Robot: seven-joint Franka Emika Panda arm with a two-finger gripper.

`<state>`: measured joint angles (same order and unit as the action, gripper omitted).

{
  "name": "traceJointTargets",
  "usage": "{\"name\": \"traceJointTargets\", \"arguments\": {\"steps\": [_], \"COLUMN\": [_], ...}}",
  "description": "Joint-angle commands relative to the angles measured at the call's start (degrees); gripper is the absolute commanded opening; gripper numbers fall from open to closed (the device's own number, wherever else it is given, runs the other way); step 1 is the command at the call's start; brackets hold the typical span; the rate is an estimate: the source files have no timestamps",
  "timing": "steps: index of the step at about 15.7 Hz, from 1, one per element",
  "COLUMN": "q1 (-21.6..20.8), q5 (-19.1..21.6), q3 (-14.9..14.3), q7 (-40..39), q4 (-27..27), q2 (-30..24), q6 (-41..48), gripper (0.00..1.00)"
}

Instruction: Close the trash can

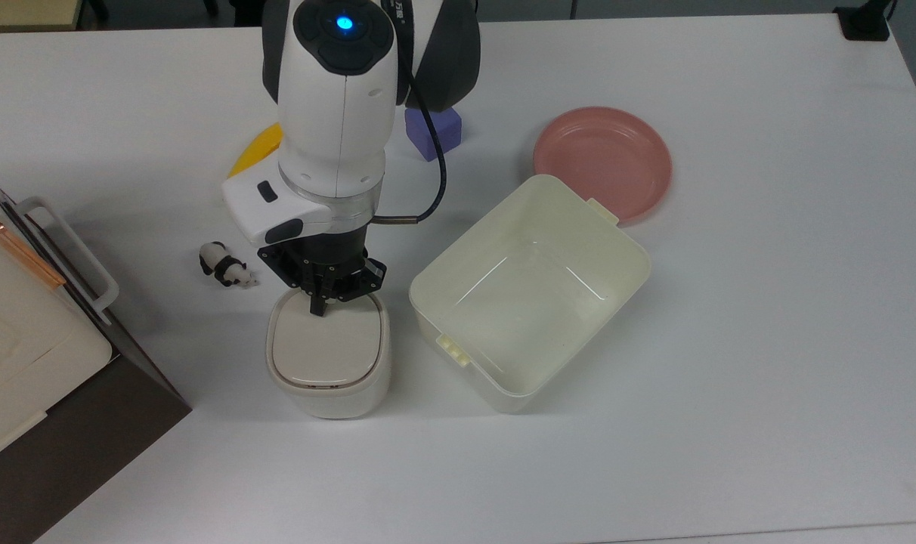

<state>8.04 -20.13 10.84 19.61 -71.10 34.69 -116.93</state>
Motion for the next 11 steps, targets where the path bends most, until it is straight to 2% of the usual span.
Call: {"name": "traceJointTargets", "arguments": {"steps": [1, 5, 8, 11], "q1": [0.4, 0.49, 0.31, 0.31], "q5": [-1.14, -0.96, -0.44, 2.98], "q3": [-0.29, -0.2, -0.03, 0.06], "q7": [-0.98, -1.07, -0.63, -0.62], "q4": [-2.81, -2.9, -1.94, -0.18], "q2": [-0.24, -0.41, -3.57, -6.99], "q6": [0.91, 0.73, 0.91, 1.0], "gripper": [0.0, 0.0, 0.0, 0.0]}}
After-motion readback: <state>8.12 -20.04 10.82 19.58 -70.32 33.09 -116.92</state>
